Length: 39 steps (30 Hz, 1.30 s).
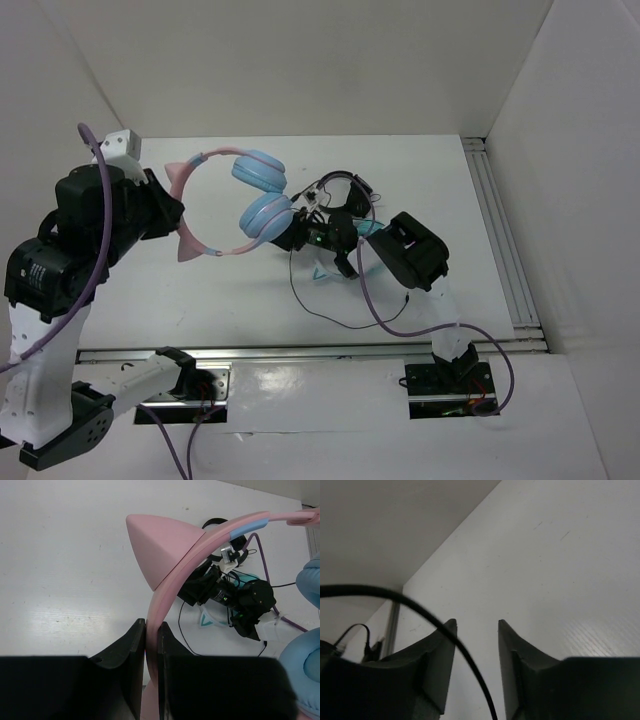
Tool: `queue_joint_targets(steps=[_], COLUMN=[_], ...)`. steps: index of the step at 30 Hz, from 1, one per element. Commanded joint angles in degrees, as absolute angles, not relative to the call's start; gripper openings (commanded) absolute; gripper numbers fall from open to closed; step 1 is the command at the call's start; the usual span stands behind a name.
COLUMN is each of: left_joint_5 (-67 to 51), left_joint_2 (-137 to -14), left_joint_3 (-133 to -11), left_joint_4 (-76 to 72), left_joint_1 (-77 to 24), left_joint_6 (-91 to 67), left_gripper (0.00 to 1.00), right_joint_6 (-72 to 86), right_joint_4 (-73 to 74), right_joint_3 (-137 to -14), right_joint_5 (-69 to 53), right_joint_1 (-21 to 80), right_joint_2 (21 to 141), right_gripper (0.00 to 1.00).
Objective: Wrap the headphones
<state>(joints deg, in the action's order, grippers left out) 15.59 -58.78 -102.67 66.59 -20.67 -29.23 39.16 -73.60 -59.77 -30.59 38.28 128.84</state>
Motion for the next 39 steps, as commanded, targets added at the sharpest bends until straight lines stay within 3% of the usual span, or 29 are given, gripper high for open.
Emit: queue_joint_targets(steps=[1, 2, 9, 13, 16, 18, 20, 21, 28, 31, 33, 39], left_joint_5=[13.2, 13.2, 25.6, 40.5, 40.3, 37.3, 35.9, 35.3, 33.5, 33.5, 33.5, 34.8], left_joint_2=[-57.5, -57.5, -57.5, -60.5, -63.6, -63.6, -64.2, -64.2, -60.4, -59.2, -58.5, -54.8], left_joint_3=[-105.3, -105.3, -105.3, -106.7, -110.2, -111.8, -113.8, -114.3, -116.6, -120.7, -122.8, -124.1], left_joint_4=[61.6, 61.6, 62.2, 62.2, 61.4, 60.7, 60.7, 61.5, 64.2, 66.1, 67.3, 69.3], left_joint_1=[-20.6, -20.6, -20.6, -20.6, -20.0, -20.0, -20.0, -20.0, -20.0, -20.0, -20.0, -20.0], left_joint_6=[-33.0, -33.0, -34.4, -35.2, -34.1, -33.3, -33.3, -33.3, -33.3, -33.3, -34.1, -35.2], left_gripper=[0.00, 0.00, 0.00, 0.00, 0.00, 0.00, 0.00, 0.00, 0.00, 0.00, 0.00, 0.00], right_joint_6=[39.2, 39.2, 36.6, 31.7, 22.9, 19.0, 18.3, 18.3, 11.6, 13.3, 15.0, 18.8], right_joint_4=[-91.3, -90.8, -88.8, -83.3, -73.9, -67.5, -66.8, -66.8, -53.5, -45.5, -42.5, -49.0], right_joint_3=[-62.1, -62.1, -55.4, -44.0, -41.2, -41.2, -39.4, -38.7, -35.7, -36.9, -38.1, -34.0], right_joint_5=[-31.6, -31.6, -28.0, -23.7, -18.7, -18.0, -19.7, -19.7, -8.6, 7.5, 10.5, 11.8], right_joint_1=[38.8, 38.8, 39.9, 42.8, 47.2, 48.6, 48.6, 49.2, 54.0, 55.2, 54.7, 51.7], right_joint_2=[129.3, 129.3, 122.8, 109.8, 101.8, 99.8, 97.1, 96.0, 84.0, 84.2, 86.8, 83.2], right_gripper=[0.42, 0.02, 0.00, 0.00, 0.00, 0.39, 0.91, 1.00, 1.00, 1.00, 1.00, 1.00])
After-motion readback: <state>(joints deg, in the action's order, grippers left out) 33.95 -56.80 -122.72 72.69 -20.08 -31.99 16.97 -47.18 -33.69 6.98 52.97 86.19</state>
